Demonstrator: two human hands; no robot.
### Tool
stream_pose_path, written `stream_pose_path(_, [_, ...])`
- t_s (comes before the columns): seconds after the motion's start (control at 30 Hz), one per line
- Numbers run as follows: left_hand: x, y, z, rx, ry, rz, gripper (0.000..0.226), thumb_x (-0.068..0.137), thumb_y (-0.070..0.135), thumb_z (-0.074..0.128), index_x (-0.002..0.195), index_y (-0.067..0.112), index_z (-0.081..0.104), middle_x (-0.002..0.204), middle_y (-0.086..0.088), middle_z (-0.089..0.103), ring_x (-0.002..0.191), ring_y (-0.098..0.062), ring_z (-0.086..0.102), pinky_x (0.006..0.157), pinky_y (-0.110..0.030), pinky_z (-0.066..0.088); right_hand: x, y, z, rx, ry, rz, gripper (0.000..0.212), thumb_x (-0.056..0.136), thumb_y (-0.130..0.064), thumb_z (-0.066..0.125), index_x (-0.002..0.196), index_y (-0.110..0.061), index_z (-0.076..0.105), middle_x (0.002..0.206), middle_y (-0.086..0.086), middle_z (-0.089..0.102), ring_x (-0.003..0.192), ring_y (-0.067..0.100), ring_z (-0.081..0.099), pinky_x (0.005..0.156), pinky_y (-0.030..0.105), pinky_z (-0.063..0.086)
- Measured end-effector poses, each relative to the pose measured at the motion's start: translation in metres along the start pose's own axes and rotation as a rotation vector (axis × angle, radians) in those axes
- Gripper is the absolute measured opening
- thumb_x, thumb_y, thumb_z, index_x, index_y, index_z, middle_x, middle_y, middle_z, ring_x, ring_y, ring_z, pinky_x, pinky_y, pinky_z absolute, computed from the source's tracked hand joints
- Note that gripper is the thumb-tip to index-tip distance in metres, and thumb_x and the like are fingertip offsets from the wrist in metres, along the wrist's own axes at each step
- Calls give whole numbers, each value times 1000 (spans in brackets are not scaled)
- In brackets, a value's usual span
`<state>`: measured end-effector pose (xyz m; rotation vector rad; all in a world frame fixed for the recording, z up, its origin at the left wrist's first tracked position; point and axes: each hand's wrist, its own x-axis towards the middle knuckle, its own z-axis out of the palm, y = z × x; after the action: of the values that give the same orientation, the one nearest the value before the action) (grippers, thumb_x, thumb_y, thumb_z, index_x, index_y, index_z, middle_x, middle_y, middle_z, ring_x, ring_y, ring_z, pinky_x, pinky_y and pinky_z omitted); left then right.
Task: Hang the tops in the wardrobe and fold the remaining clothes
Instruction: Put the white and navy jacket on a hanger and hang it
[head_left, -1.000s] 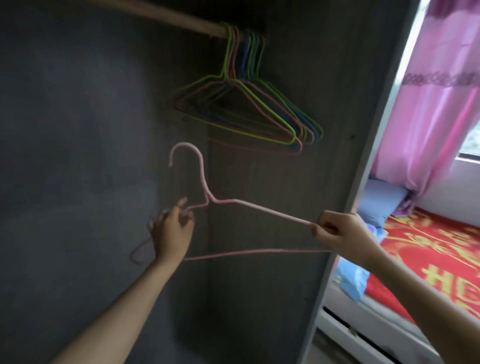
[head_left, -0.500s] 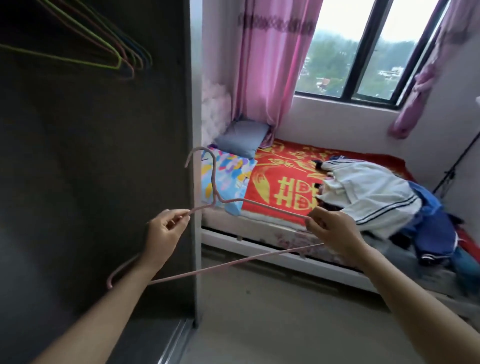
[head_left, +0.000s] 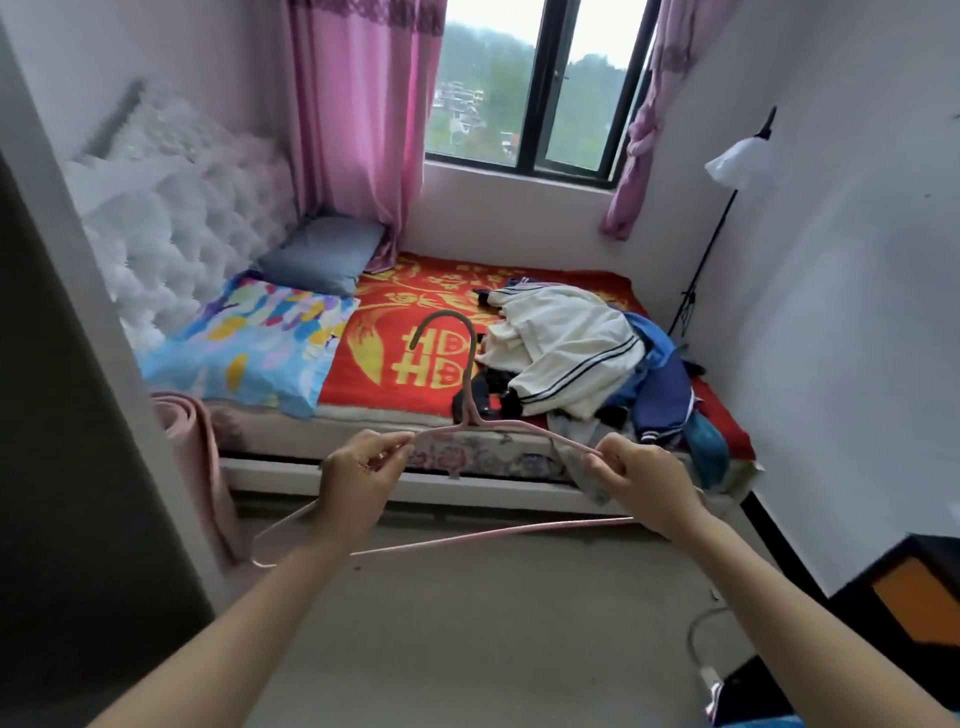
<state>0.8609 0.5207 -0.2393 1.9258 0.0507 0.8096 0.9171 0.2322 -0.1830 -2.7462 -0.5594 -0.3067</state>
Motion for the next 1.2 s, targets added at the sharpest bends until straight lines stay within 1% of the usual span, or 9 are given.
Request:
stream_pose_path(0.1, [20, -1, 30, 3, -50, 12, 18, 77, -3, 70, 93, 4, 73, 72, 10, 60, 66, 8, 56, 60, -5, 40, 10, 27, 2, 17, 12, 47, 29, 92, -40, 52, 86, -12, 61, 67, -5, 58, 66, 22, 59, 57, 32, 42])
stream_pose_path(0.2, [41, -6, 57, -12, -88, 33, 19, 77, -3, 70, 95, 3, 73, 71, 9, 61, 66, 8, 56, 60, -5, 41, 27, 53, 7, 2, 3, 73, 29, 93, -39, 52, 83, -13, 61, 64, -7, 55, 59, 17, 54, 51, 27, 34])
stream_pose_path(0.5, [130, -28, 153, -164, -267, 31, 23, 77, -4, 69, 96, 10, 71, 73, -1, 62, 60, 0, 55, 55, -11, 42, 122, 105, 10, 20, -72, 100, 24, 94, -35, 52, 73, -22, 49, 59, -11, 49, 55, 11, 49, 49, 22, 32])
stream_pose_path(0.67, [162, -33, 213, -192, -355, 38, 23, 77, -3, 71, 93, 14, 71, 73, 5, 63, 63, 2, 57, 58, -8, 41, 150, 139, 15, 8, -64, 208, 28, 94, -36, 51, 68, -29, 44, 59, -12, 46, 59, 13, 46, 53, 29, 30])
stream_pose_path(0.73, [168, -40, 242, -193, -391, 12, 17, 78, -1, 71, 91, 9, 73, 71, 6, 63, 62, 0, 55, 58, -9, 40, 158, 164, 19, 9, -67, 259, 27, 94, -37, 51, 69, -28, 46, 57, -12, 46, 57, 9, 45, 52, 27, 30])
stream_pose_path(0.8, [174, -44, 270, -196, -424, -29, 16, 79, -3, 70, 92, 6, 72, 69, 7, 62, 59, 0, 54, 56, -9, 40, 165, 184, 20, 50, -46, 294, 29, 93, -36, 53, 66, -29, 45, 55, -13, 46, 53, 6, 45, 48, 18, 29])
stream_pose_path(0.9, [185, -49, 317, -169, -470, -56, 19, 78, -6, 68, 93, 5, 71, 69, 8, 62, 62, 3, 55, 57, -8, 41, 184, 225, 23, 92, -11, 323, 25, 93, -31, 55, 69, -24, 52, 57, -14, 49, 54, 5, 47, 50, 17, 34])
stream_pose_path(1.07, [204, -66, 370, -124, -574, -76, 12, 79, -2, 69, 85, 8, 72, 66, 10, 63, 60, 4, 57, 57, -8, 41, 215, 284, 27, 53, -12, 324, 24, 93, -30, 55, 71, -21, 50, 60, -13, 48, 57, 9, 45, 48, 20, 25])
stream_pose_path(1.2, [234, -80, 423, -82, -518, -118, 10, 81, -2, 68, 85, 7, 72, 58, 11, 59, 53, 3, 55, 53, -8, 39, 255, 349, 30, 132, 44, 350, 23, 94, -26, 55, 71, -20, 52, 56, -16, 46, 54, 3, 44, 48, 18, 28])
